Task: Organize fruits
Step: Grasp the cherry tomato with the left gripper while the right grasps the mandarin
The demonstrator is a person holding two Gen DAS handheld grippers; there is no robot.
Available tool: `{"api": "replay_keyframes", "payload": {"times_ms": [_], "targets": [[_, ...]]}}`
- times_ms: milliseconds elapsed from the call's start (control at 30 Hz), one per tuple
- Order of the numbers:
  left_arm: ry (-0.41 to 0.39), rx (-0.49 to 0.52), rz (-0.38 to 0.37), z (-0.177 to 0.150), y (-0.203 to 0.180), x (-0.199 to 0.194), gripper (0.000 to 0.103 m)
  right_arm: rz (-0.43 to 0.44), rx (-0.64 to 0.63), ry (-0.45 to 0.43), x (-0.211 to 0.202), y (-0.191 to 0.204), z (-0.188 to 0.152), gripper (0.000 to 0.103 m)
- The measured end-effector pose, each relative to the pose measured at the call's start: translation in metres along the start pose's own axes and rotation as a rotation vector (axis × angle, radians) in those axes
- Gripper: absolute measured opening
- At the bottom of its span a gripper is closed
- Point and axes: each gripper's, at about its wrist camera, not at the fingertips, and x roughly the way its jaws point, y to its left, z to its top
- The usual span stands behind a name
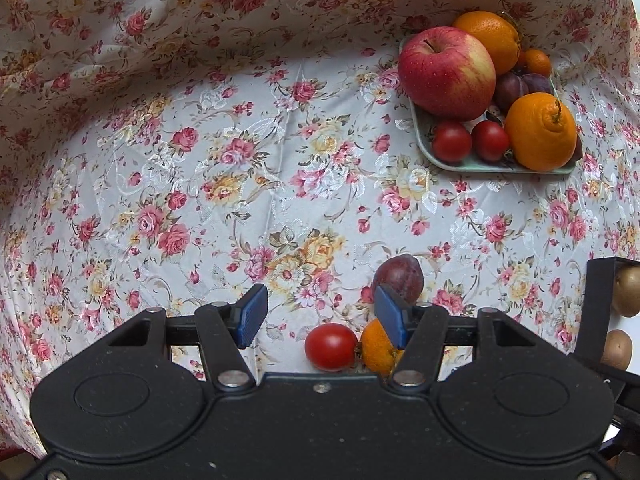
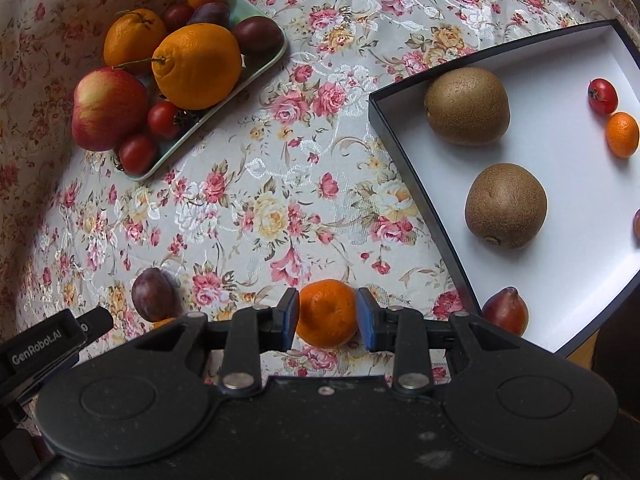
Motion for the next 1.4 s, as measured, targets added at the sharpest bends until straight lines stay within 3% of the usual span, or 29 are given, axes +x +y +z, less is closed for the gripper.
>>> {"api": "replay_keyframes", "payload": {"times_ms": [333, 733, 967, 1400], "targets": [[0.044, 0.008, -0.013, -0.005, 0.005, 0.011, 0.063, -0.031, -0.036, -0.001, 0.011, 0.009, 0.001, 0.034], [0.092, -0.133, -0.008, 0.0, 0.022, 0.021, 0.064, -0.046, -0.046, 0.021, 0.019, 0.009, 0.002, 0.041], [0.123, -0.116, 0.019, -0.004, 0.02, 0.034, 0.063, -0.049, -0.041, 0.043, 0.023, 0.009, 0.001, 0.043], [0.108, -0.091, 0.042, -0.004, 0.017, 0.041, 0.064, -0.077, -0.05, 0.089, 0.041, 0.013, -0.003, 0.043]]}}
